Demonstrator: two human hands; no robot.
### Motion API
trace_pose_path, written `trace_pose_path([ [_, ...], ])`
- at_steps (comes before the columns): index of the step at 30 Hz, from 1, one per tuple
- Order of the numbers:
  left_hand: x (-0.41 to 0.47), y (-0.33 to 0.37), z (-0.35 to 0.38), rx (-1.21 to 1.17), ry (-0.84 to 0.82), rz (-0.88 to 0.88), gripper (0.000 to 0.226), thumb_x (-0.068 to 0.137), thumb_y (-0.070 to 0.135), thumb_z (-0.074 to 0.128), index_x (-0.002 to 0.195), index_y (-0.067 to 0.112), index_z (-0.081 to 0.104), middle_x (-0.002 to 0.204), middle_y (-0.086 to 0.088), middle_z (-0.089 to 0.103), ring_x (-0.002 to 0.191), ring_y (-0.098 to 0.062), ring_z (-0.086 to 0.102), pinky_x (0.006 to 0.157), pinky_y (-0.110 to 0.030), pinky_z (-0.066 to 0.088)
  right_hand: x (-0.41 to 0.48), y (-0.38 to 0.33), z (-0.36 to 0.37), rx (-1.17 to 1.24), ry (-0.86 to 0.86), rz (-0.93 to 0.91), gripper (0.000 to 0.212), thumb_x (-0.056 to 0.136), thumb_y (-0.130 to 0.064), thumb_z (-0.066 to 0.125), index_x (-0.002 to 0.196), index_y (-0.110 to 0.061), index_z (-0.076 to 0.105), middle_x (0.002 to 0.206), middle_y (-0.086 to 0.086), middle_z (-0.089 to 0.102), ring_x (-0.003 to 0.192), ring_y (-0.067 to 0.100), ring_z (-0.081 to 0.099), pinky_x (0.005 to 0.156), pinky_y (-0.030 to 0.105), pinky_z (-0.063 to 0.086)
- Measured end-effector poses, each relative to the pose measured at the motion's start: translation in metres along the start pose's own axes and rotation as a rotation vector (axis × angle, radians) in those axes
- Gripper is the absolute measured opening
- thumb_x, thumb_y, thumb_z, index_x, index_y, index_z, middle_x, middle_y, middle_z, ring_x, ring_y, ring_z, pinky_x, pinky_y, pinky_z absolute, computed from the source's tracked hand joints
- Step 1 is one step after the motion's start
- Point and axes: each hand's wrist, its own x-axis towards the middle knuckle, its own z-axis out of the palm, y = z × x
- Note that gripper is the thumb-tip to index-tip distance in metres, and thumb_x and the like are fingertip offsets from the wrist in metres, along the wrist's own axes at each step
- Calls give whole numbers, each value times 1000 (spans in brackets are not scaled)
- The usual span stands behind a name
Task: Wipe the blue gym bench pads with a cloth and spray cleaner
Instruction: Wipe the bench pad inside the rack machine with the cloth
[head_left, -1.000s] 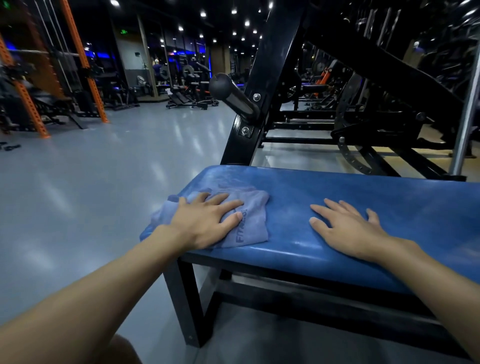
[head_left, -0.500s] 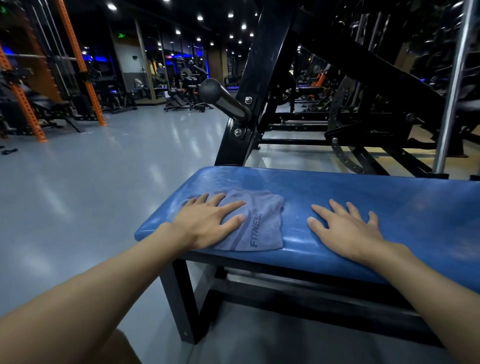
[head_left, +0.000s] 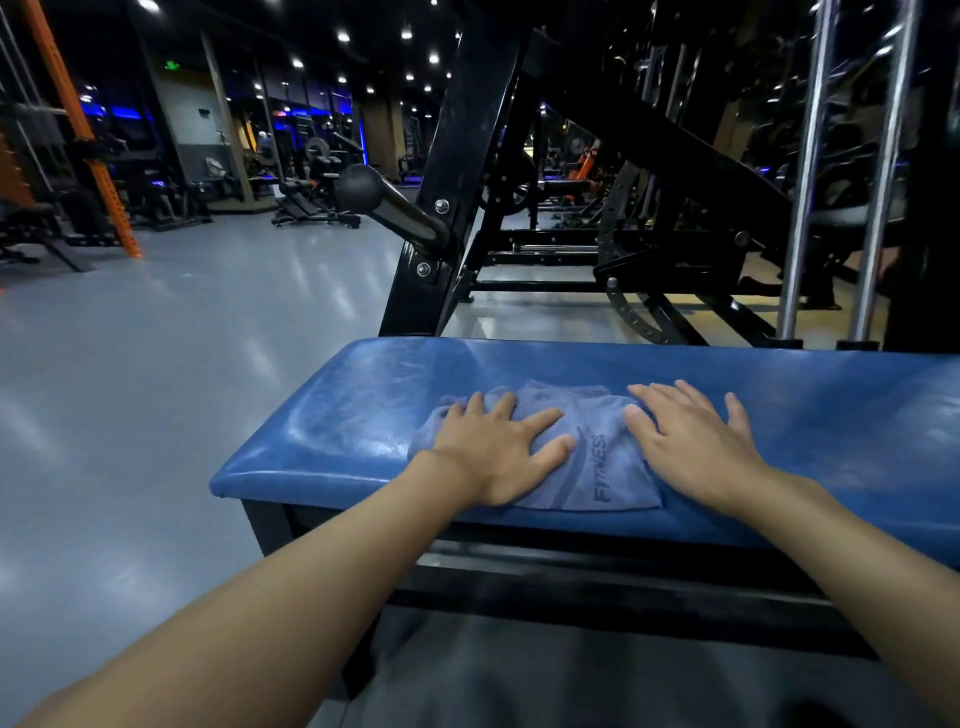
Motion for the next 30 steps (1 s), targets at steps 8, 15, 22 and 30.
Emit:
trace_pose_path([
  [8, -39, -76, -2, -80, 73, -107, 75, 80, 74, 2, 147, 50, 26, 157, 3, 31, 147, -24, 24, 115, -58, 21, 7, -84, 23, 68, 14, -202, 49, 100, -50, 34, 146, -33, 38, 155, -10, 34, 148, 14, 16, 120, 49, 0],
  [15, -67, -105, 1, -108, 111, -143, 82, 79, 71, -2, 150, 44, 29, 152, 10, 40, 143, -14, 32, 116, -42, 25, 8, -103, 52, -101, -106, -227, 69, 83, -83, 23, 143, -51, 30, 161, -8, 21, 150, 27, 8, 111, 64, 9],
  [22, -46, -71, -4, -118, 77, -90, 81, 77, 75, 1, 142, 44, 38, 147, 10, 41, 140, -12, 31, 110, -54, 26, 3, -51, 41, -120, -27, -175, 58, 90, -73, 24, 142, -49, 31, 158, -12, 27, 150, 23, 13, 115, 58, 13],
  [30, -30, -47, -2, -84, 15, -44, 56, 94, 70, 31, 144, 46, 36, 153, 7, 34, 144, -17, 26, 112, -59, 22, -1, -3, 13, -203, -53, -42, 66, 86, -77, 17, 143, -46, 32, 158, -9, 28, 149, 26, 13, 114, 63, 8],
])
